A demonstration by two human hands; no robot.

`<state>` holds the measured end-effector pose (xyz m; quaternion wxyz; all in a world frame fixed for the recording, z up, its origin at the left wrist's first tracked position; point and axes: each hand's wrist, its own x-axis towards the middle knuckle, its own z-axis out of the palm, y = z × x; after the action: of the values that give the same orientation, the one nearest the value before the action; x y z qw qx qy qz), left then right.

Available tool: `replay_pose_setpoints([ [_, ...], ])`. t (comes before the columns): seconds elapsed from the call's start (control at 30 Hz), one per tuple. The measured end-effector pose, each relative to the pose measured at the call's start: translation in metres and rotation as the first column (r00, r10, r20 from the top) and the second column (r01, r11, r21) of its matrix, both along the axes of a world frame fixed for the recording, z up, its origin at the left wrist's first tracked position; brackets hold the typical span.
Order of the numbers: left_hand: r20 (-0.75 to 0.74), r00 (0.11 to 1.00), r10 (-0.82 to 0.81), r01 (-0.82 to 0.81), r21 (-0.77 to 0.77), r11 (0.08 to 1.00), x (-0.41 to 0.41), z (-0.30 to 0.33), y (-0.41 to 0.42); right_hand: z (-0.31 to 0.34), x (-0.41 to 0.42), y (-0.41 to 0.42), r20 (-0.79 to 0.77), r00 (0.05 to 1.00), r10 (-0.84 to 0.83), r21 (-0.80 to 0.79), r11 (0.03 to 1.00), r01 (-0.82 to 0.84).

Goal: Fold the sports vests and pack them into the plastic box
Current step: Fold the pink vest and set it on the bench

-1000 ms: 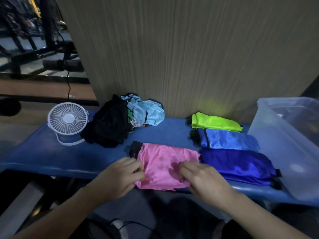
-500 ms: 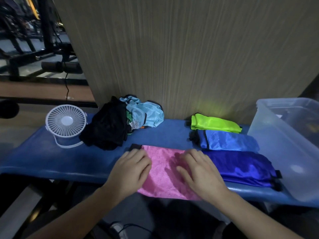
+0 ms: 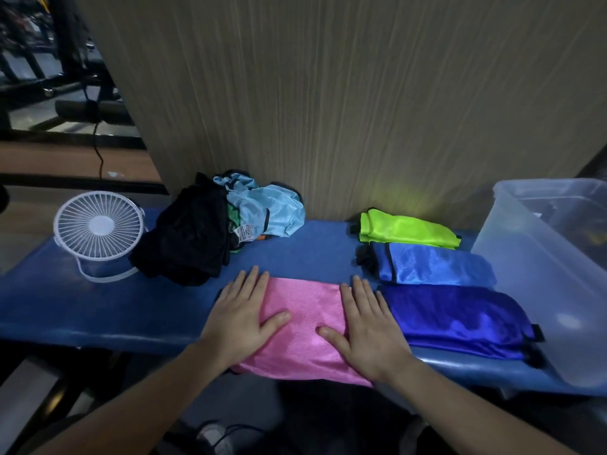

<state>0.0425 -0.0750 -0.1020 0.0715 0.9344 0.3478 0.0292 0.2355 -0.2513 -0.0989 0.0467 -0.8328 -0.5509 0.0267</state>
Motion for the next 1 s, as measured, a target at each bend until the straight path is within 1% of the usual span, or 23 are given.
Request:
replay_pose_setpoints([
  [0.07,-0.015,1.000,-0.002,0.002,-0.003,1.000,0.001,0.002,0.000,0.004,0.001,0.000,-0.011,1.000,0.004,-0.021,1.000,-0.004],
  [0.13,-0.015,1.000,-0.002,0.002,-0.046,0.999,0.002,0.006,-0.001,0.007,0.001,0.000,-0.050,0.999,-0.001,-0.032,0.999,0.000],
  [0.23,-0.004,1.000,-0.006,0.005,-0.098,0.995,0.002,0.020,0.006,0.020,0.003,0.001,-0.221,0.975,-0.026,-0.019,1.000,0.023],
  [0.27,0.008,1.000,-0.018,0.019,-0.109,0.994,0.003,0.027,0.011,0.026,0.006,0.004,-0.257,0.966,-0.022,-0.003,1.000,0.022],
  [0.33,0.014,0.998,-0.055,0.056,-0.166,0.984,0.008,0.043,0.023,0.037,0.013,0.013,-0.253,0.968,0.012,0.056,0.998,0.002],
  [0.4,-0.048,0.993,-0.108,0.094,-0.230,0.969,0.016,0.060,0.039,0.047,0.024,0.027,-0.259,0.964,0.061,0.069,0.997,-0.044],
  [0.5,-0.188,0.962,-0.197,0.138,-0.284,0.949,0.029,0.074,0.059,0.061,0.037,0.048,-0.282,0.954,0.098,-0.051,0.992,-0.117],
  [0.57,-0.210,0.948,-0.240,0.163,-0.326,0.931,0.037,0.073,0.065,0.065,0.041,0.059,-0.244,0.964,0.107,-0.137,0.980,-0.143],
  [0.63,-0.210,0.940,-0.270,0.183,-0.358,0.915,0.044,0.070,0.067,0.064,0.044,0.067,-0.274,0.954,0.119,-0.189,0.966,-0.175],
  [0.73,-0.166,0.941,-0.295,0.208,-0.405,0.890,0.049,0.067,0.070,0.059,0.050,0.073,-0.397,0.907,0.144,-0.157,0.962,-0.222],
  [0.83,-0.062,0.974,-0.217,0.172,-0.421,0.891,0.051,0.068,0.079,0.056,0.057,0.077,-0.432,0.885,0.173,-0.056,0.974,-0.217],
  [0.93,0.041,0.989,-0.140,0.146,-0.334,0.931,0.054,0.070,0.086,0.055,0.057,0.082,-0.384,0.910,0.159,0.075,0.987,-0.141],
  [1.0,0.088,0.991,-0.100,0.116,-0.202,0.973,0.057,0.069,0.085,0.054,0.058,0.086,-0.289,0.948,0.137,0.121,0.987,-0.106],
])
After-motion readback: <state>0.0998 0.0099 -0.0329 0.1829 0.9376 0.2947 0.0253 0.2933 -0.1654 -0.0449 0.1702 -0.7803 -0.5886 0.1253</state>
